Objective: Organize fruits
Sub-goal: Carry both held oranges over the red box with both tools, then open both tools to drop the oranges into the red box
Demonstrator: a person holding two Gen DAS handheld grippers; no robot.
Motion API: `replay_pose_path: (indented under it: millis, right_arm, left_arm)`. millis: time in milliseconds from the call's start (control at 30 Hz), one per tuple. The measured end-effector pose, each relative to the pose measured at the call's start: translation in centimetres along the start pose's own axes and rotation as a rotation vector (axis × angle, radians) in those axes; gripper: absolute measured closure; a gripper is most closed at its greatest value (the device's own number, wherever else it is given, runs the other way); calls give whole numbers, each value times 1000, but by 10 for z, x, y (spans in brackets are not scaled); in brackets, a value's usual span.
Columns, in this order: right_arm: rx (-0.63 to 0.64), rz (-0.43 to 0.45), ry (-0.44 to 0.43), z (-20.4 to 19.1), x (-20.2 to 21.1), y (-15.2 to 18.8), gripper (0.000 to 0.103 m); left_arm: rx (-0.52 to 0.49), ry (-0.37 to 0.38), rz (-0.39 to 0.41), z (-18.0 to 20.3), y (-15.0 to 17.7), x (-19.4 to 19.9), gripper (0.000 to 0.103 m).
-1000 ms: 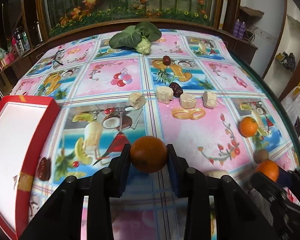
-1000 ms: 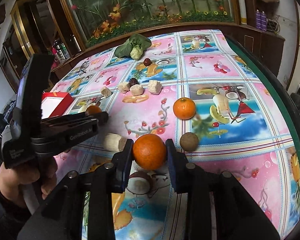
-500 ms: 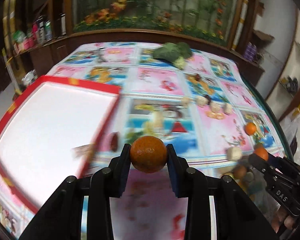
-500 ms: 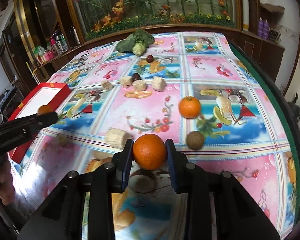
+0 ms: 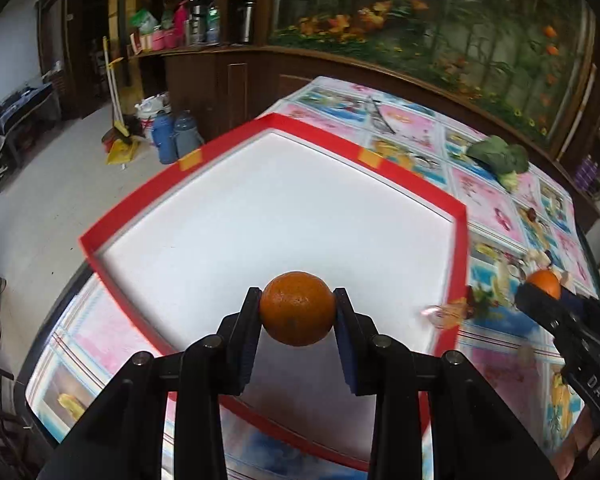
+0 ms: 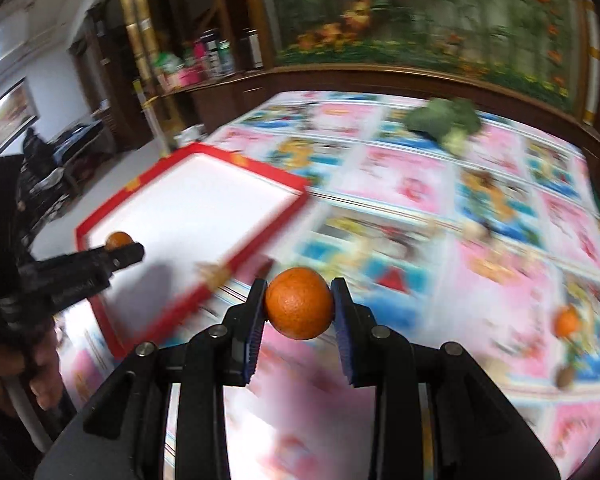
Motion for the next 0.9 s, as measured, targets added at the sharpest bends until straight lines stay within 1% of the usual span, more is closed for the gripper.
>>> replay_pose_path:
  millis: [100,233,367,567,633,700,733,767,833,867,900]
  right_arm:
    - [37,-4,-27,-26,-24,-17,69]
    - [56,-13,-38,-47,-51,-37,69]
    - [56,-43,-36,-54,-78,-50,69]
    - [52,-72,-33,-60,-95,-55,69]
    - [62,-102,-34,-61,-103,-53,68]
    - [67,-119,-12,-61,-110,-52,68]
    - [74,-130,3,-61,-111,-51,68]
    - [78,-132,15,-60,-110,-50,68]
    - [75,-114,22,-57,-103,-51,67]
    - [67,-82,15,-54,-91,-53,65]
    - [58,-57,9,-50,-81,-55,62]
  left_arm:
    - [6,-16,4,-9,-3,0,69]
    - [16,-43,5,-21,-7,-5,69]
    - [21,-76,-4,-30,-12,-13,69]
    - [38,-135,-12,-44,-17,-21,68]
    - [45,-152,-21,-49,-17,-24,68]
    - [50,-153,-30,-51,-15,-24,60]
    - [52,-146,-33,-51,-15,-24,51]
    - [57,-141,-28,-52,-14,-21,46]
    - [59,-137,-13,-51,-14,-17,44]
    - [57,-138,-14,-51,-14,-17,42]
    - [58,-139,-17,-50,-13,-17,42]
Point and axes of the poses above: each gripper's, at about its wrist camera, not at the fingertips, and x roughly against the way its jaws point, z to its right, y to its underside, the point moved 6 cm from there along -x, roughly the way its jaws point
